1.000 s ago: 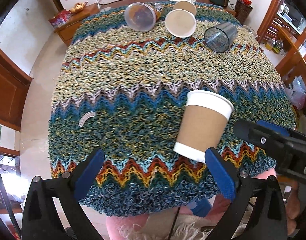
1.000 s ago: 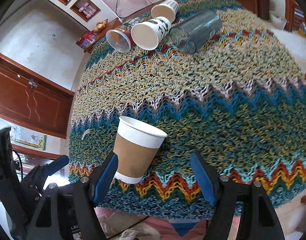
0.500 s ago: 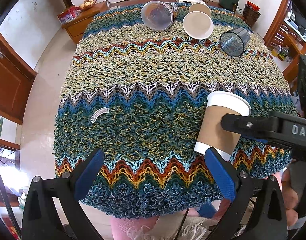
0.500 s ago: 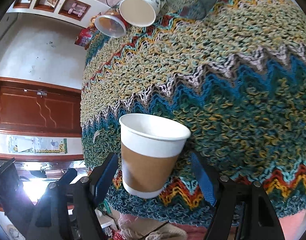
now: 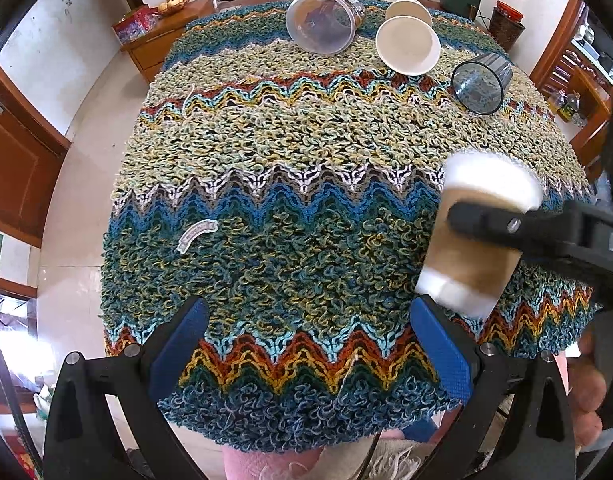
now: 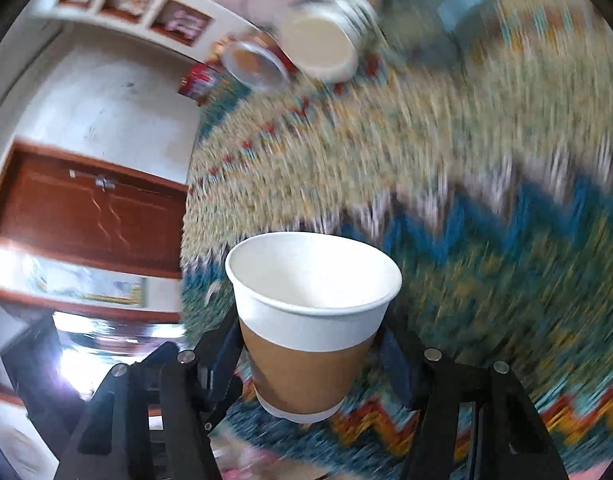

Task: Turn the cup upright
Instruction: 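Open the left gripper while the right gripper carries the cup and lowers it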

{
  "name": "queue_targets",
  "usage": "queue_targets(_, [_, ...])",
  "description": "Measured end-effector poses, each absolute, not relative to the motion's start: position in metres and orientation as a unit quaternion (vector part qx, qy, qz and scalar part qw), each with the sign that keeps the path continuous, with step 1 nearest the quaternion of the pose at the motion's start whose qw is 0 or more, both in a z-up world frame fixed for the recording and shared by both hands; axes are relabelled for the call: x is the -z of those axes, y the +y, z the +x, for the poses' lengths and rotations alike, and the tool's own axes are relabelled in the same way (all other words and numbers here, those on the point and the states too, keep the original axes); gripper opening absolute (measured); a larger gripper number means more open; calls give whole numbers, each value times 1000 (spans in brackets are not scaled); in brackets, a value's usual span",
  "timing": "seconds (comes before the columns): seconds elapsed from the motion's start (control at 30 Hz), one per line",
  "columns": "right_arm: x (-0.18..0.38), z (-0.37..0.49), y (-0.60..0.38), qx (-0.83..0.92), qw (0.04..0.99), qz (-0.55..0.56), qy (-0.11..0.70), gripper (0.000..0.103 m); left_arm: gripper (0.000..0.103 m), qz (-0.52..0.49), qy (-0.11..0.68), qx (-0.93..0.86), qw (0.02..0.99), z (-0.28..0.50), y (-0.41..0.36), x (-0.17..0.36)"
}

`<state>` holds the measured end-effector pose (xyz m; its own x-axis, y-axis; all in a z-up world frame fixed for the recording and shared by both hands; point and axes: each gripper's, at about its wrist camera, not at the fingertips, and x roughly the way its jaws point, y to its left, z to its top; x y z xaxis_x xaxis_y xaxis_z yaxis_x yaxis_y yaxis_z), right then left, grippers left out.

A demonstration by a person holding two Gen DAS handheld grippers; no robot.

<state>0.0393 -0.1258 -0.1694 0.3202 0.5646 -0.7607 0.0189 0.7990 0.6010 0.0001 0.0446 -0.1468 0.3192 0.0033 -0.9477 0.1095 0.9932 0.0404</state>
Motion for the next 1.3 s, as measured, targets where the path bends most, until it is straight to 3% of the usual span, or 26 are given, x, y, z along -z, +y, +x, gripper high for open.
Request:
queue_targets(0.17, [144,39,-107,-140,876,93,451,64,101,45,577,37,814,3,42,148])
queue_targets(0.5, [169,27,-86,-115,916,-44,383,64,101,23,563,12,826,12,53,149])
queue_targets(0.73, [183,19,-87,-114,894,-48,431,65,101,16,554,9,832,13,53,145])
queue_targets(0.8, [183,15,-88,-115,891,-49,436,70,101,17,551,10,834,12,53,143])
queue_targets(0.9, [175,6,-88,-125,896,-48,423,76,101,17,548,11,836,9,52,140])
queue_targets(1.3, [130,-25,-105,-114,916,-20,385,76,101,16,514,16,858,-12,46,103])
